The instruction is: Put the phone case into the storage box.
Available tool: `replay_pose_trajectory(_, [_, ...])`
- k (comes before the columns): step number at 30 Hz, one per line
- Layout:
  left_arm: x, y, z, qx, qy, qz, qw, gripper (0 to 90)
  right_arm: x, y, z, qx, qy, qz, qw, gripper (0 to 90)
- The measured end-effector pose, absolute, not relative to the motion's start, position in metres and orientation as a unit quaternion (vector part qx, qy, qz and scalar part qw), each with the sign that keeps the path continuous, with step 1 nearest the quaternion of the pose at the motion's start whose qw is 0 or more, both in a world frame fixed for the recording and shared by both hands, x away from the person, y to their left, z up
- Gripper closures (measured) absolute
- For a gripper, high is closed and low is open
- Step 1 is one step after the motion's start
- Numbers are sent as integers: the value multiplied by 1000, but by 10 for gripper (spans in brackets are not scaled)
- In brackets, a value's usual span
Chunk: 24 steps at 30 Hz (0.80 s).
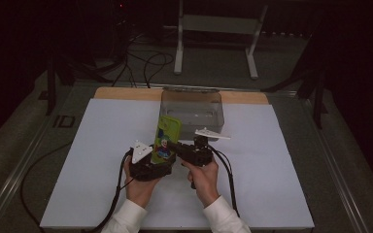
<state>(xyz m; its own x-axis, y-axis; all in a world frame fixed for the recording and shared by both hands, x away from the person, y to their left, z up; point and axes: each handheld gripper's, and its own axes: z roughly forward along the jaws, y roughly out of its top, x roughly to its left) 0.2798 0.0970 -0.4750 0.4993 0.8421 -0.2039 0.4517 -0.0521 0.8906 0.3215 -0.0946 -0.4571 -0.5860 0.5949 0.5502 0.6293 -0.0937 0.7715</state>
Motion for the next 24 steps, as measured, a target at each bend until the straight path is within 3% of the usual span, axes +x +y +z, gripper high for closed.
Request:
replay_pose_trajectory(7, [282,94,-475,731,432,186,495,0,321,-99,-455,-458,-674,-580,8,777])
replay_pose_trajectory(24, [278,123,-463,752,388,225,483,0,316,-108,-447,-465,-697,-545,-20,777])
